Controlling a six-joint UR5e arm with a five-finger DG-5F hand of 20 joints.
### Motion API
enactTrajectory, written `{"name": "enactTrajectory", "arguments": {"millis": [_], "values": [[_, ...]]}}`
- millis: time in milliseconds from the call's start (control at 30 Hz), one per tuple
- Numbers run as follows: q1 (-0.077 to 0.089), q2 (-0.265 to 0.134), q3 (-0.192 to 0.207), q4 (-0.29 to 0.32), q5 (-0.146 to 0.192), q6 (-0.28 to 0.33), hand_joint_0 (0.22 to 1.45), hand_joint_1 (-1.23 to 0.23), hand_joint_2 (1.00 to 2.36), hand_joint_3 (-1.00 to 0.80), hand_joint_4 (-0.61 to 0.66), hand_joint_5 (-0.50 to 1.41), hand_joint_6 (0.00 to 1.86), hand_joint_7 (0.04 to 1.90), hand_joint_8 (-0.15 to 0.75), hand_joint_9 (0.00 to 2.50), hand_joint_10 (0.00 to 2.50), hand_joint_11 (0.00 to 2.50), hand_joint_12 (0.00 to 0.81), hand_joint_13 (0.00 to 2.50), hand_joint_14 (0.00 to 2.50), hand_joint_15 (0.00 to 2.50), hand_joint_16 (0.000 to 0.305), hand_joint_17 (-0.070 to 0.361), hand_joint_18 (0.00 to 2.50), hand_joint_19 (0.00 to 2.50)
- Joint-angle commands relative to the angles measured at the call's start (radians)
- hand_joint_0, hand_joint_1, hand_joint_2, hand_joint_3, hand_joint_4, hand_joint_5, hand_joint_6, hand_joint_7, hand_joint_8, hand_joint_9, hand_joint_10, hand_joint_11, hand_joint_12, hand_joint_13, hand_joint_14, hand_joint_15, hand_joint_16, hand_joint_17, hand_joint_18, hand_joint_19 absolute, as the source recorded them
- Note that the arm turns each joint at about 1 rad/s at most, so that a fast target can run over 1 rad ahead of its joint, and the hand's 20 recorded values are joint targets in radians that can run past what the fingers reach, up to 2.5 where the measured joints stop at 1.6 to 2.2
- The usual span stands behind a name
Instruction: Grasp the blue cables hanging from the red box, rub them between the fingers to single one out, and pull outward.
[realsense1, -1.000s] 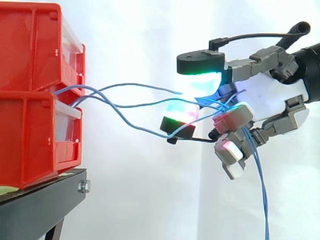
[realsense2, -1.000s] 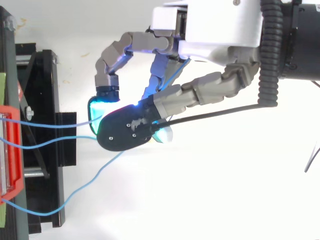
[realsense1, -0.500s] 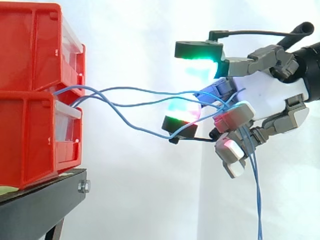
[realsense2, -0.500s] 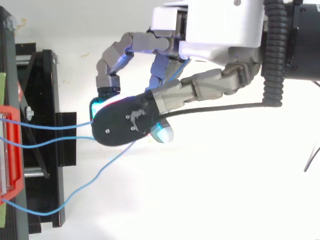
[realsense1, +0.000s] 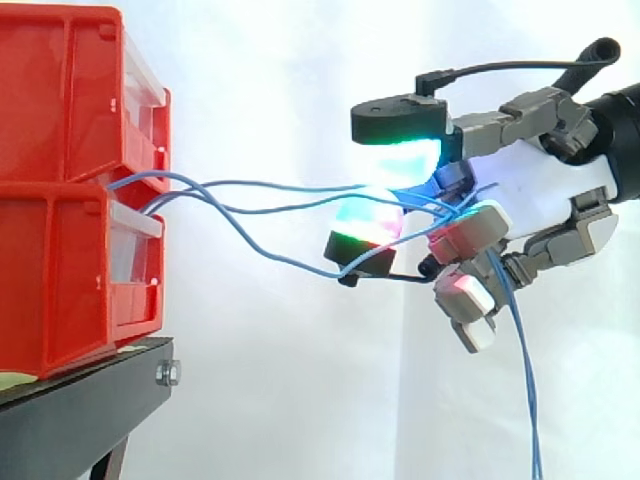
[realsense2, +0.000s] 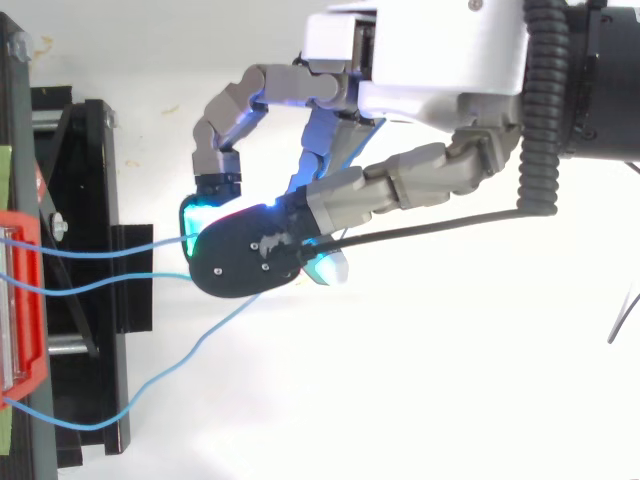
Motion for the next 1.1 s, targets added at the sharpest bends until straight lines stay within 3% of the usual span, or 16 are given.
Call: {"name": "enactTrajectory", "arguments": {"millis": [0,267,633,833,1067], "values": [[-0.001,0.001,0.000,0.000,0.000,-0.001,0.59,-0.72,1.01,-0.14,0.06,-0.14,0.90,0.89,0.297,1.27,0.02,1.15,0.407,1.05,0.03,0.72,0.060,0.135,0.86,0.61],[-0.001,-0.001,0.000,0.000,0.000,0.000,0.60,-0.79,1.02,-0.15,0.08,-0.15,0.91,0.87,0.287,1.24,0.02,1.18,0.396,1.03,0.03,0.73,0.058,0.131,0.83,0.61],[0.001,-0.001,0.000,-0.005,0.000,-0.001,0.64,-0.80,1.02,-0.01,-0.03,-0.14,0.94,1.10,0.291,1.26,0.02,1.19,0.385,1.04,0.03,0.73,0.055,0.123,0.84,0.61],[-0.001,0.001,0.000,-0.015,0.002,0.000,0.59,-0.74,1.02,-0.21,0.09,-0.14,0.93,0.97,0.278,1.27,0.02,1.18,0.377,1.03,0.03,0.74,0.053,0.120,0.81,0.64],[-0.001,0.001,0.000,-0.026,0.000,0.000,0.54,-0.59,1.01,-0.40,0.08,-0.14,0.90,0.98,0.285,1.30,0.02,1.15,0.388,1.04,0.03,0.74,0.056,0.126,0.81,0.65]]}}
